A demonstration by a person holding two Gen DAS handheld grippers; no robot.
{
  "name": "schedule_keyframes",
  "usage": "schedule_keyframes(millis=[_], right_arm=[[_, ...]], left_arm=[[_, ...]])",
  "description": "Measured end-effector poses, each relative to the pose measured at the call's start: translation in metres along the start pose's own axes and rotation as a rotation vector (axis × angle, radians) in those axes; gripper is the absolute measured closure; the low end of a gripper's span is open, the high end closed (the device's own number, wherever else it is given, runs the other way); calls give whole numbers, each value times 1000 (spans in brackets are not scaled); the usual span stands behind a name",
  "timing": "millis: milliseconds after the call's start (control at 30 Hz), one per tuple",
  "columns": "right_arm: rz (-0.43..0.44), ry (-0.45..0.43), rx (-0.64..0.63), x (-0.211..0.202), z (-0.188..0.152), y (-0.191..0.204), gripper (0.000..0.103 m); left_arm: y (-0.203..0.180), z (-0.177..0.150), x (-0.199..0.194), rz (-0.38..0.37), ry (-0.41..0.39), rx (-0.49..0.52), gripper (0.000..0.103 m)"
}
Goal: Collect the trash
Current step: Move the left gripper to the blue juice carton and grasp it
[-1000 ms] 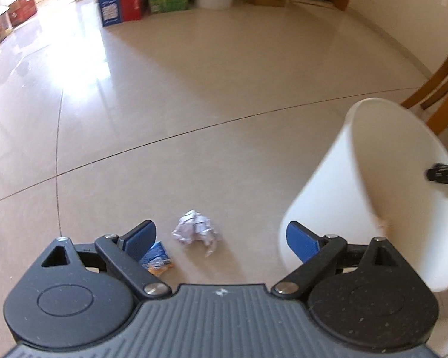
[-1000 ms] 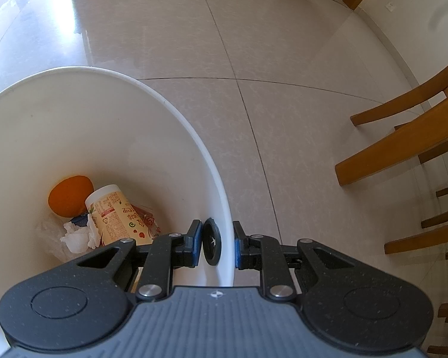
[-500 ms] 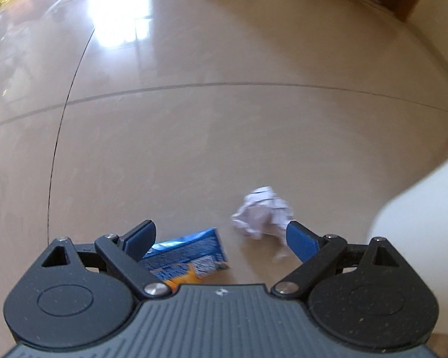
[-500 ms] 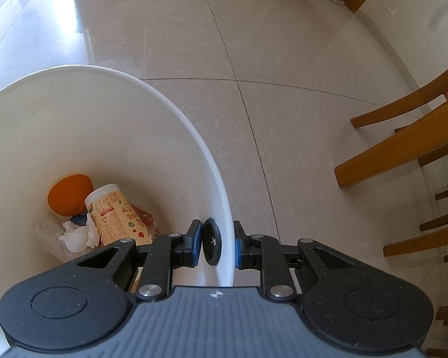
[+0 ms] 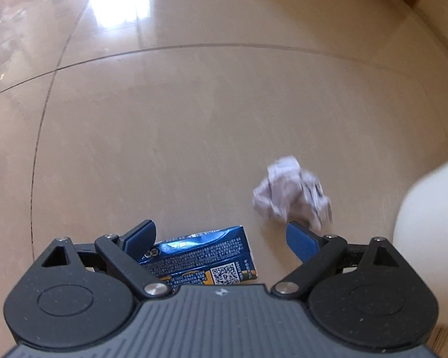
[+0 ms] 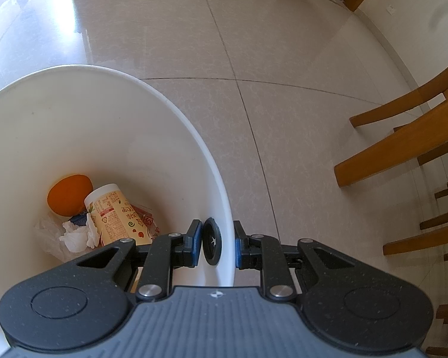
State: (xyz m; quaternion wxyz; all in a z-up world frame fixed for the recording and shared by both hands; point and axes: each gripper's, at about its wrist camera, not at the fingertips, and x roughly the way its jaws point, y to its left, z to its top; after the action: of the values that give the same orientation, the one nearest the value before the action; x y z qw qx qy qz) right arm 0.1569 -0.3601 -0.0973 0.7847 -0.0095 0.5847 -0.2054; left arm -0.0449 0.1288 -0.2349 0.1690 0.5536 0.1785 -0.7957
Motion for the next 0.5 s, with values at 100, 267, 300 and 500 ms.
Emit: schedule_keyframes(millis=[100, 267, 300, 500], right_arm=[[1, 2, 4, 0, 1, -1, 79], [1, 5, 6, -1, 1, -1, 79], [1, 5, 7, -1, 1, -1, 79], [1, 5, 7, -1, 1, -2, 79]], left_arm=[[-5, -12, -3, -19, 39, 74, 9], [-18, -35, -7, 0, 107, 281, 9], [-21, -41, -8, 7, 118, 334, 9], [-33, -71, -14, 44, 146, 593, 9]])
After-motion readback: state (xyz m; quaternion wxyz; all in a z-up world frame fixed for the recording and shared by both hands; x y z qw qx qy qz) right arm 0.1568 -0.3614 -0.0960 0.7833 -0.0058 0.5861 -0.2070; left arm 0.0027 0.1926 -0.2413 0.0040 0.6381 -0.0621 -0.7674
